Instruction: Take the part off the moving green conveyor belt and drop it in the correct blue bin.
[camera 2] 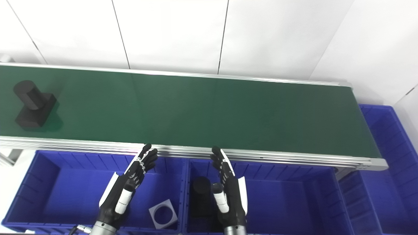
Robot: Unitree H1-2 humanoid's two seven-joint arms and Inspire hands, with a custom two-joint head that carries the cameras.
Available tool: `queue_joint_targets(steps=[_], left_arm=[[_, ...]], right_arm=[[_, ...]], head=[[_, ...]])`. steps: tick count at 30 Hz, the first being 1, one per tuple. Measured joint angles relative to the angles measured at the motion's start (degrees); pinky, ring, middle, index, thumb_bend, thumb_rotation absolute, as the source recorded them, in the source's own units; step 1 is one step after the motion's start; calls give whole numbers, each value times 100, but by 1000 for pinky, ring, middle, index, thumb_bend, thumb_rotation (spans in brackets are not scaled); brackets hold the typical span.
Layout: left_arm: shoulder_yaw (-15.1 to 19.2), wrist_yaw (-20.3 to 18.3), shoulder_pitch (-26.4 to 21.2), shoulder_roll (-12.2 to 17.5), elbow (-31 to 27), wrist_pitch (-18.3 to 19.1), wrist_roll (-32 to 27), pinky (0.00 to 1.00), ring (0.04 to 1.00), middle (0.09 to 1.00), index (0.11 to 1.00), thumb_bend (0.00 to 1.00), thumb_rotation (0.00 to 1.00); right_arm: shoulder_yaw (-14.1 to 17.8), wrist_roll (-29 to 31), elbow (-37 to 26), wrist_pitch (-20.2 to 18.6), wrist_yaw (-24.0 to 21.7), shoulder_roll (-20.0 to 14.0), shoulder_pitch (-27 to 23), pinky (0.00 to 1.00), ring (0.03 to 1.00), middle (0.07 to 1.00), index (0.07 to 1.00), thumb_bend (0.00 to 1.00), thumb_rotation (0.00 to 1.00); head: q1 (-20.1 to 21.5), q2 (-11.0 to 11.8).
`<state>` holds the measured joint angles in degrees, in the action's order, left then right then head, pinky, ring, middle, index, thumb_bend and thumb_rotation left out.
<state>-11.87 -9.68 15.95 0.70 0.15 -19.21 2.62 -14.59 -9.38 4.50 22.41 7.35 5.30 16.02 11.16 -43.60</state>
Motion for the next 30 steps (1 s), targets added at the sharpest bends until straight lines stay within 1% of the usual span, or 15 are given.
queue_joint_targets(steps=[4, 5, 8, 9, 11, 15, 16, 17, 19, 20, 24, 25, 27, 28, 30], left_arm=[[-9, 14, 1, -1, -4, 0, 25, 920, 923, 941, 981, 639, 1000], [-9, 18, 1, -1, -4, -1, 27, 919, 922, 939, 980, 636, 1000], [-13, 24, 1, -10, -2, -14, 22, 924, 925, 938, 977, 627, 1000], [-20, 24, 1, -16, 2, -28, 21, 924, 924, 935, 974, 633, 1000], [-38, 24, -3, -33, 42, -109, 20, 922, 925, 936, 973, 635, 1000], [-69, 50, -9, -98, 180, -317, 100, 890, 914, 934, 971, 631, 1000], [-72, 84, -14, -123, 233, -369, 149, 885, 912, 933, 971, 633, 1000], [-77, 100, -15, -140, 275, -406, 167, 883, 912, 933, 971, 634, 1000], [-97, 113, -15, -151, 302, -438, 179, 885, 914, 935, 969, 628, 1000], [-104, 120, -24, -151, 335, -463, 179, 885, 914, 935, 969, 628, 1000], [-155, 152, -57, -148, 493, -503, 220, 868, 909, 930, 955, 603, 1000], [-174, 162, -58, -147, 502, -506, 235, 866, 909, 929, 953, 600, 1000], [-214, 206, -73, -150, 548, -515, 252, 857, 902, 921, 942, 584, 981], [-219, 218, -83, -151, 584, -517, 266, 855, 901, 917, 938, 591, 969], [-225, 255, -102, -151, 680, -519, 267, 852, 899, 915, 937, 590, 965]], right_arm=[[-2, 0, 8, 0, -18, -2, 1, 882, 900, 904, 896, 904, 1000], [-3, 3, 11, 0, -29, -3, 1, 884, 900, 904, 896, 892, 1000], [-11, 27, 55, 7, -80, -11, -5, 882, 899, 902, 897, 863, 1000], [-14, 45, 104, 26, -94, -16, -14, 883, 900, 903, 899, 842, 1000], [-23, 99, 190, 43, -139, -28, -32, 885, 901, 904, 900, 835, 1000], [-30, 164, 286, 89, -193, -42, -44, 898, 907, 908, 901, 844, 1000], [-31, 167, 330, 93, -196, -47, -47, 898, 908, 909, 902, 844, 1000], [-38, 167, 360, 95, -195, -55, -46, 897, 909, 911, 902, 845, 1000], [-56, 166, 394, 100, -195, -70, -43, 890, 910, 913, 902, 845, 1000], [-68, 167, 415, 105, -194, -79, -44, 889, 910, 913, 903, 845, 1000], [-116, 205, 572, 119, -174, -117, -58, 887, 908, 913, 904, 852, 1000], [-127, 214, 602, 119, -167, -126, -60, 887, 907, 913, 904, 853, 1000], [-156, 225, 653, 120, -164, -146, -81, 890, 901, 913, 903, 846, 1000], [-166, 233, 687, 120, -164, -153, -87, 885, 893, 912, 902, 850, 1000], [-179, 248, 744, 121, -151, -165, -89, 883, 891, 911, 901, 852, 1000]], head=[[-26, 9], [-27, 9], [-149, 123], [-263, 228], [-264, 229], [-474, 483], [-475, 484], [-510, 579], [-545, 720], [-545, 721], [-642, 958], [-685, 1054], [-712, 1099], [-747, 1177], [-773, 1221]])
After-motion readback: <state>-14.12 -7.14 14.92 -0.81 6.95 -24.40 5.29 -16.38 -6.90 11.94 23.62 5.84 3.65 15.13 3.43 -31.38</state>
